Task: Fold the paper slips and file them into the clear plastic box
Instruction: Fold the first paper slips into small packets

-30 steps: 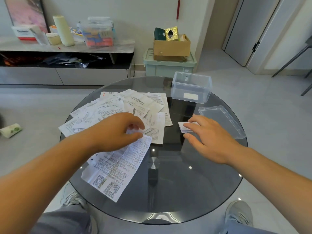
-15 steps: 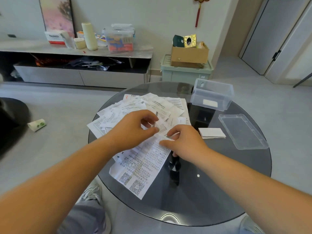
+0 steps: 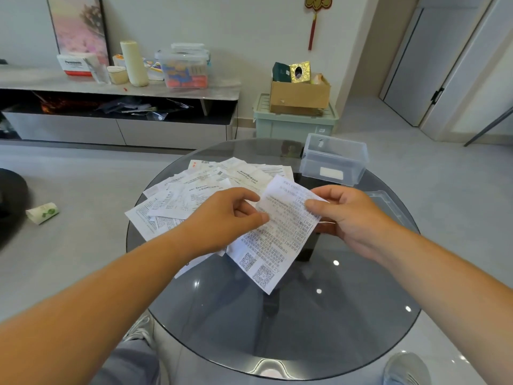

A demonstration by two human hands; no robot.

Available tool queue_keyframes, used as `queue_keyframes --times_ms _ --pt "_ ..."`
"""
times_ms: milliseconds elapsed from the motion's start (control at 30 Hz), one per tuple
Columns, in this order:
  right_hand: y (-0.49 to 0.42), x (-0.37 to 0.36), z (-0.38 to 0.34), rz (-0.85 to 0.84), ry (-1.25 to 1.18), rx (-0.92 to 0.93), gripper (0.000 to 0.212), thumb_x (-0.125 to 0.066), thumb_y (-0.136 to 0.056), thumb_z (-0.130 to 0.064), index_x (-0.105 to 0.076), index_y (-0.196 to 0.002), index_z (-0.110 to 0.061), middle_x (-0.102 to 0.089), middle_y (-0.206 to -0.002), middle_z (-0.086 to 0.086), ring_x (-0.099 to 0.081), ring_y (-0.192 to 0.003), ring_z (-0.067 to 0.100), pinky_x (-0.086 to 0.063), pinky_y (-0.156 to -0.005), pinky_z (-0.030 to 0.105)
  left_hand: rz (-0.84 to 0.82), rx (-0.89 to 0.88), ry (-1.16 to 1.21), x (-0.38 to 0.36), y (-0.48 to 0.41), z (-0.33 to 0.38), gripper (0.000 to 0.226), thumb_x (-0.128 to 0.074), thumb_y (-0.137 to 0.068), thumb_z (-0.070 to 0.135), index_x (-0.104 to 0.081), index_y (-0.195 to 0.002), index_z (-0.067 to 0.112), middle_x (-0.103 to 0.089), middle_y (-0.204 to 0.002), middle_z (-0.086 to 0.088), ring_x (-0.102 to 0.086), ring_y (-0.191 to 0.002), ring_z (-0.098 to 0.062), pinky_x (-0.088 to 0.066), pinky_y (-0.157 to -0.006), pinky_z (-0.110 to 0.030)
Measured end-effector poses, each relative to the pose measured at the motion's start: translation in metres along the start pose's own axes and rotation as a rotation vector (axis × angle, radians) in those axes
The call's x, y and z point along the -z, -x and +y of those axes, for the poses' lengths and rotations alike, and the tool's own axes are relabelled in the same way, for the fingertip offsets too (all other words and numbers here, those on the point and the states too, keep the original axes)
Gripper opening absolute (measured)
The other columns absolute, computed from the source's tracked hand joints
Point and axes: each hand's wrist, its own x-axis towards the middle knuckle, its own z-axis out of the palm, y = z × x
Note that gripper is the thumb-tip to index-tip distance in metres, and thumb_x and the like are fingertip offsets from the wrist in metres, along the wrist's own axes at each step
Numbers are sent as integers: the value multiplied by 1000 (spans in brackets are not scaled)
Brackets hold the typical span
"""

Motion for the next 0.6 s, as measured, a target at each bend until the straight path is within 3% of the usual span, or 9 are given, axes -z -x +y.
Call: queue_keyframes --times_ms 133,233,333,433,500,600 --pt "4 13 1 -33 -34 -28 16 -65 -93 -5 -68 -109 -6 -76 -101 10 -72 -87 20 -60 -83 43 66 -40 -134 -9 -4 10 43 -77 -83 41 -58 -122 34 -64 -104 13 -64 -93 -4 -53 -83 -19" --pt "9 22 5 -53 -41 -58 16 -64 -94 -4 -66 -110 -3 -76 -101 12 -74 -88 24 -62 -80 43 -61 -41 -123 -12 -5 14 33 -77 -85 36 -61 -115 37 -67 -101 15 -66 -92 -3 -54 -81 -17" --pt "16 29 9 -56 -23 -85 14 -63 -95 -5 -65 -108 -3 -76 -101 12 -75 -92 26 -63 -75 38 -147 -32 -48 -17 -5 18 22 -79 -85 27 -68 -103 34 -73 -84 11 -70 -78 -4 -58 -78 -24" --pt "20 34 15 -38 7 -115 16 -67 -92 -7 -64 -107 -3 -76 -102 12 -75 -91 24 -63 -71 34 -220 61 81 -20 -6 22 19 -75 -88 18 -71 -107 17 -77 -90 2 -75 -85 -12 -61 -80 -35" --pt "22 38 20 -30 142 -87 30 -76 -86 -16 -64 -112 -10 -77 -102 6 -75 -91 19 -62 -77 34 -282 83 94 -22 -8 25 19 -74 -90 17 -71 -108 15 -78 -93 2 -76 -87 -14 -60 -78 -34" --pt "25 40 18 36 411 99 58 -86 -74 -29 -58 -125 -29 -73 -103 -6 -70 -93 8 -53 -79 17 -369 40 -103 -27 -11 31 22 -78 -86 23 -68 -106 24 -77 -81 5 -74 -76 -9 -55 -68 -24"
